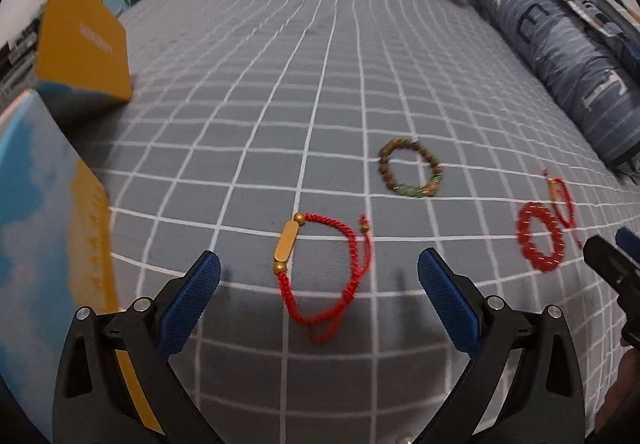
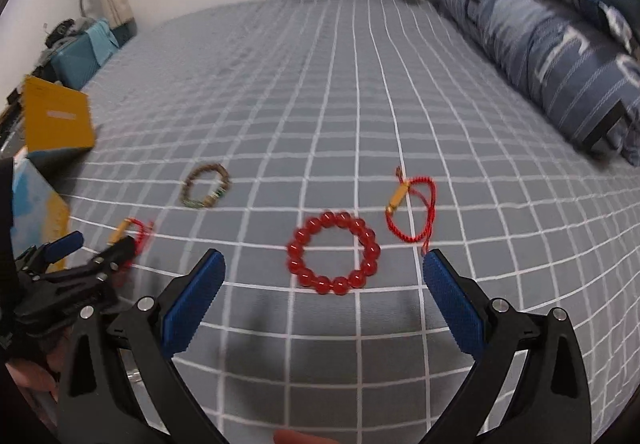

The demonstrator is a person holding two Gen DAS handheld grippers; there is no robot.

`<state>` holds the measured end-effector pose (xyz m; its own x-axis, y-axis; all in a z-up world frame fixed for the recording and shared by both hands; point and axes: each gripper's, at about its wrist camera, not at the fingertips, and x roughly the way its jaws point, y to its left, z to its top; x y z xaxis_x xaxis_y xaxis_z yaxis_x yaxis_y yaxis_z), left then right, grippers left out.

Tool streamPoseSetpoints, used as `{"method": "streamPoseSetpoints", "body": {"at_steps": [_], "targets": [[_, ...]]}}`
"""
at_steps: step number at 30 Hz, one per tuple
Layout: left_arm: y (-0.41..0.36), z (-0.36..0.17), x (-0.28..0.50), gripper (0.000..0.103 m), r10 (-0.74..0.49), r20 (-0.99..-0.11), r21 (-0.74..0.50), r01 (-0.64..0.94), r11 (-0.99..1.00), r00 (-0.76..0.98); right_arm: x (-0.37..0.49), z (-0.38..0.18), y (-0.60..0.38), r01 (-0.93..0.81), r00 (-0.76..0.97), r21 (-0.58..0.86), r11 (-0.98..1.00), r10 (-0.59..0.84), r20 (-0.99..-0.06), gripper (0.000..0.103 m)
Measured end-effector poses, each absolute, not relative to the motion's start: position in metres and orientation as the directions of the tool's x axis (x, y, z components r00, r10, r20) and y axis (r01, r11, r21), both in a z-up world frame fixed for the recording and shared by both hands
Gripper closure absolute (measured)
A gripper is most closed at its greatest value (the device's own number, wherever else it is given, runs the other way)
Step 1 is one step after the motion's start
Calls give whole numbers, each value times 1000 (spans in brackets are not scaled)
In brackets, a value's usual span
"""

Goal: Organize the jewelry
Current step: 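Move both tools back over the bed toward the red bracelets, then grasp the red cord bracelet with the left tool while the right tool grasps the red bead bracelet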

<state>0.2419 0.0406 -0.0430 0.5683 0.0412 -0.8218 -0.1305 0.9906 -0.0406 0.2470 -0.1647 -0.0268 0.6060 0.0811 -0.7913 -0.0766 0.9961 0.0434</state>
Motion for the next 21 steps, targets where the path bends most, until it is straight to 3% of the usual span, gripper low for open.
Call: {"method": "streamPoseSetpoints", "body": {"at_steps": [12, 14, 21], "targets": [[38, -69, 257, 12, 73, -830, 5, -123, 992, 553, 285, -80, -184, -5, 510, 24, 1000, 24, -860, 39], [42, -68, 257, 17, 69, -830, -3, -128, 992, 554, 285, -80, -181, -16, 512, 10, 1000, 17, -859, 45], [49, -65, 256, 49, 68, -826, -11, -136, 991, 559, 287, -80, -176, -23, 516, -13, 1000, 1, -856, 60]]}}
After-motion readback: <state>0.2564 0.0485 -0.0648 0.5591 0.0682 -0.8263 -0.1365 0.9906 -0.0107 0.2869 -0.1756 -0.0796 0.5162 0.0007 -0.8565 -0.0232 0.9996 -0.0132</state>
